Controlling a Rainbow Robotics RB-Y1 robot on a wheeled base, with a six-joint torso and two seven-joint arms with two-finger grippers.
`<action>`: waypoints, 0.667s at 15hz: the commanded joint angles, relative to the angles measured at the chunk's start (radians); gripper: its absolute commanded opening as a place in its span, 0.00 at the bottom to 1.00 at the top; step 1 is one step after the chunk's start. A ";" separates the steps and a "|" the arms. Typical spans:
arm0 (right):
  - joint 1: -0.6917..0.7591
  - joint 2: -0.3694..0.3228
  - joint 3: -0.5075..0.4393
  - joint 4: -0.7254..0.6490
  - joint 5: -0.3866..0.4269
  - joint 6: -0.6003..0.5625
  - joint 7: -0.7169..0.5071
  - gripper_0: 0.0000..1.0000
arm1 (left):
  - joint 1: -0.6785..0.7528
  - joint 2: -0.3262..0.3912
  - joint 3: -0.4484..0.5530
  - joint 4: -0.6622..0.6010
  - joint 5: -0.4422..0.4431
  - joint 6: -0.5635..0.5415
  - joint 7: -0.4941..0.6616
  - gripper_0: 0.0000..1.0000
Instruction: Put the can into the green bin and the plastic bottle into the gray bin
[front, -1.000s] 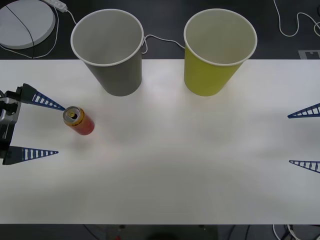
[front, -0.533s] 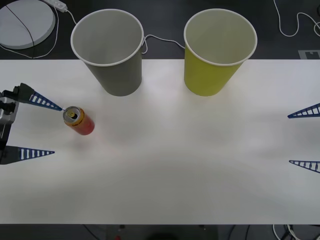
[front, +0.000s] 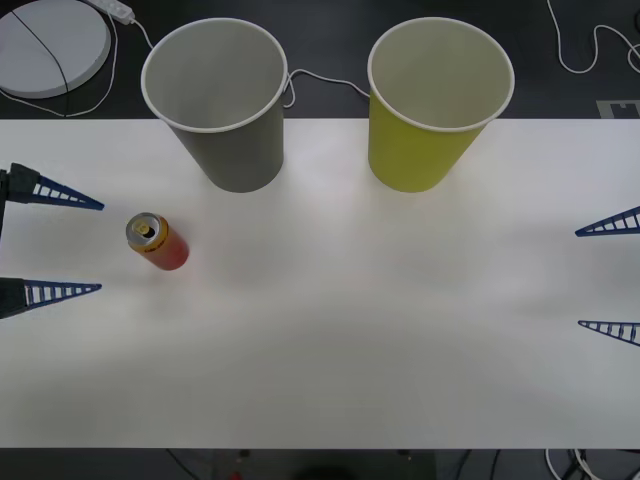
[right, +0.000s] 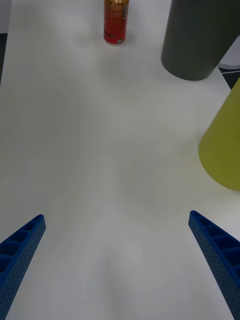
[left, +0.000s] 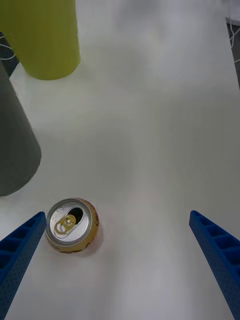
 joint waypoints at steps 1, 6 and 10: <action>0.000 0.000 0.000 0.000 0.000 0.000 0.000 1.00 | -0.001 0.000 -0.002 0.086 0.040 0.019 -0.076 1.00; 0.000 0.000 0.000 0.000 0.000 0.000 0.000 1.00 | -0.001 0.000 -0.095 0.283 0.195 0.078 -0.288 1.00; 0.000 0.000 0.000 0.000 0.000 0.000 0.000 1.00 | -0.026 -0.002 -0.192 0.449 0.333 0.097 -0.434 1.00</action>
